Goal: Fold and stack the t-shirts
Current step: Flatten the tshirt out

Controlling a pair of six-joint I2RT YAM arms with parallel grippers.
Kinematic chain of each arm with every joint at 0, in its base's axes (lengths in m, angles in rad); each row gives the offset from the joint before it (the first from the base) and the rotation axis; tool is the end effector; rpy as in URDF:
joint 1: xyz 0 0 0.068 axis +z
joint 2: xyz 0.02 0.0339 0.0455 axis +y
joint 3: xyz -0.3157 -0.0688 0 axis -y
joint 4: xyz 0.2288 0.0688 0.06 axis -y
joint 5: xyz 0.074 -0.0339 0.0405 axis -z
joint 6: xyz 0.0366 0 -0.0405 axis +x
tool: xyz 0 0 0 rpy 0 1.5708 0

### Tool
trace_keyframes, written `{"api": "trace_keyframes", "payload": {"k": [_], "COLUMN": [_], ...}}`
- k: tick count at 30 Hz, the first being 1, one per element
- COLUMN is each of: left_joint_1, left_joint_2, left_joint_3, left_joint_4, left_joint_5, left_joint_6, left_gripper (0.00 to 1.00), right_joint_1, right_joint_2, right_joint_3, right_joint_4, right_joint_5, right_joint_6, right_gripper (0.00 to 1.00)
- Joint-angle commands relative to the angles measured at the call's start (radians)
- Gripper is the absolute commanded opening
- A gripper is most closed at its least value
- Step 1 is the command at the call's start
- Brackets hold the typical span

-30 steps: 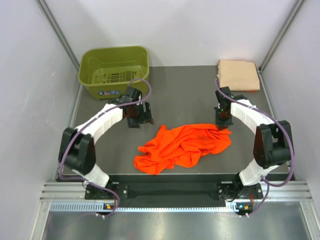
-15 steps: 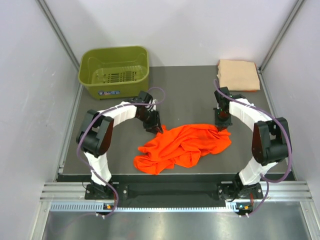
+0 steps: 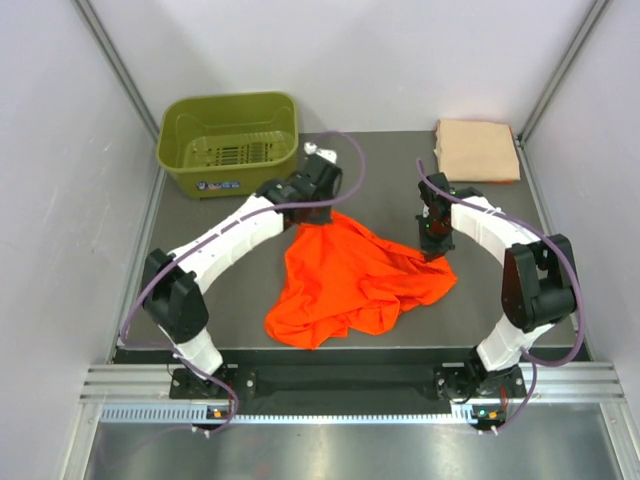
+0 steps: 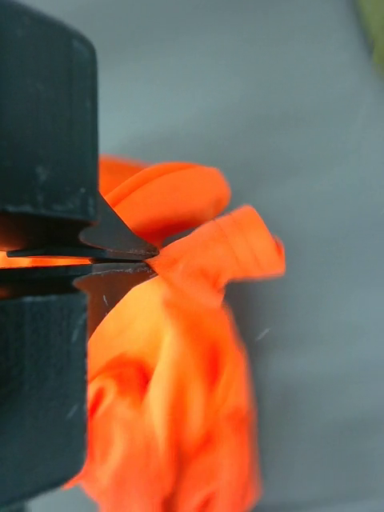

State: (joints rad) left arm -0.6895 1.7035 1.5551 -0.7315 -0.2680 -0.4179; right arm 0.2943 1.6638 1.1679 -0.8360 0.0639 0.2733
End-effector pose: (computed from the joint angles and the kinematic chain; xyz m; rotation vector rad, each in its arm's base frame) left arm 0.2890 -0.2257 0.3677 0.2107 2.4073 -0.1800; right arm 0.2928 0.0863 0.2644 -0.0193 2.8945 0.0085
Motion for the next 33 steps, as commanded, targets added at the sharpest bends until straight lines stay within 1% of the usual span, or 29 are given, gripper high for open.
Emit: {"api": "trace_keyframes", "payload": {"k": [1, 3, 4, 5, 6, 7, 8, 9, 10, 11, 12, 13, 15, 16, 19, 20, 22, 23, 25, 26, 27, 28, 29, 31, 32, 33], "left_joint_1": [-0.087, -0.134, -0.154, -0.189, -0.208, -0.225, -0.251, -0.254, -0.252, -0.251, -0.251, -0.249, -0.246, -0.242, -0.161, -0.103, -0.042, 0.017, 0.056, 0.068, 0.07, 0.071, 0.071, 0.07, 0.07, 0.07], "left_joint_2": [0.053, 0.105, 0.123, 0.131, 0.13, 0.116, 0.061, 0.024, -0.013, -0.084, -0.114, -0.157, -0.188, -0.205, -0.301, -0.344, -0.381, -0.377, -0.342, -0.276, -0.236, -0.163, -0.127, -0.029, -0.001, 0.016], "left_joint_3": [-0.039, -0.091, -0.113, -0.133, -0.168, -0.194, -0.222, -0.29, -0.328, -0.36, -0.415, -0.431, -0.437, -0.435, -0.44, -0.437, -0.435, -0.417, -0.37, -0.299, -0.265, -0.235, -0.18, -0.139, -0.101, -0.098], "left_joint_4": [-0.112, -0.121, -0.1, -0.086, -0.072, -0.048, 0.018, 0.052, 0.093, 0.128, 0.194, 0.211, 0.198, 0.192, 0.222, 0.233, 0.289, 0.296, 0.282, 0.227, 0.201, 0.183, 0.129, 0.09, 0.036, 0.032], "left_joint_5": [-0.105, -0.05, -0.022, 0.056, 0.087, 0.122, 0.162, 0.197, 0.229, 0.254, 0.316, 0.338, 0.348, 0.31, 0.311, 0.311, 0.354, 0.386, 0.417, 0.426, 0.429, 0.441, 0.458, 0.478, 0.46, 0.448], "left_joint_6": [-0.038, -0.073, -0.068, -0.058, -0.041, -0.03, -0.025, -0.024, -0.025, -0.021, -0.004, 0.007, 0.028, 0.027, 0.027, 0.022, 0.013, 0.014, 0.036, 0.053, 0.092, 0.108, 0.125, 0.128, 0.117, 0.098], "left_gripper": [0.0, 0.0, 0.02, 0.16, 0.28, 0.36, 0.42, 0.49, 0.5, 0.5, 0.49, 0.49, 0.49, 0.53, 0.67, 0.7, 0.73, 0.73, 0.72, 0.71, 0.71, 0.71, 0.7, 0.69, 0.68, 0.66], "right_joint_1": [0.006, 0.008, 0.006, 0.006, 0.008, 0.005, 0.005, 0.005, 0.0, -0.001, -0.003, -0.009, -0.011, -0.011, -0.011, -0.009, -0.011, -0.011, -0.009, -0.009, -0.009, -0.009, -0.009, -0.004, 0.005, 0.04], "right_joint_2": [-0.012, -0.028, -0.033, -0.041, -0.051, -0.056, -0.064, -0.078, -0.085, -0.091, -0.107, -0.11, -0.119, -0.122, -0.141, -0.147, -0.148, -0.148, -0.15, -0.154, -0.156, -0.159, -0.165, -0.168, -0.182, -0.196], "right_joint_3": [0.016, -0.01, -0.02, -0.045, -0.057, -0.068, -0.092, -0.103, -0.114, -0.134, -0.143, -0.151, -0.16, -0.16, -0.154, -0.145, -0.133, -0.129, -0.126, -0.126, -0.126, -0.128, -0.131, -0.128, -0.111, -0.102], "right_joint_4": [0.003, 0.008, 0.011, 0.014, 0.015, 0.017, 0.017, 0.017, 0.018, 0.021, 0.023, 0.025, 0.025, 0.029, 0.038, 0.04, 0.041, 0.041, 0.041, 0.043, 0.046, 0.046, 0.046, 0.04, 0.038, 0.043], "right_joint_5": [-0.039, -0.038, -0.036, -0.036, -0.036, -0.035, -0.036, -0.033, -0.032, -0.032, -0.033, -0.033, -0.035, -0.039, -0.061, -0.061, -0.105, -0.113, -0.137, -0.147, -0.159, -0.164, -0.173, -0.176, -0.168, -0.161], "right_joint_6": [0.014, 0.017, 0.02, 0.021, 0.023, 0.024, 0.026, 0.027, 0.029, 0.03, 0.032, 0.032, 0.029, 0.026, 0.026, 0.024, 0.024, 0.026, 0.024, 0.023, 0.023, 0.023, 0.021, 0.003, -0.012, -0.035], "right_gripper": [0.03, 0.03, 0.03, 0.03, 0.03, 0.03, 0.03, 0.03, 0.03, 0.03, 0.03, 0.03, 0.03, 0.03, 0.04, 0.04, 0.06, 0.07, 0.09, 0.11, 0.13, 0.14, 0.21, 0.33, 0.45, 0.5]}}
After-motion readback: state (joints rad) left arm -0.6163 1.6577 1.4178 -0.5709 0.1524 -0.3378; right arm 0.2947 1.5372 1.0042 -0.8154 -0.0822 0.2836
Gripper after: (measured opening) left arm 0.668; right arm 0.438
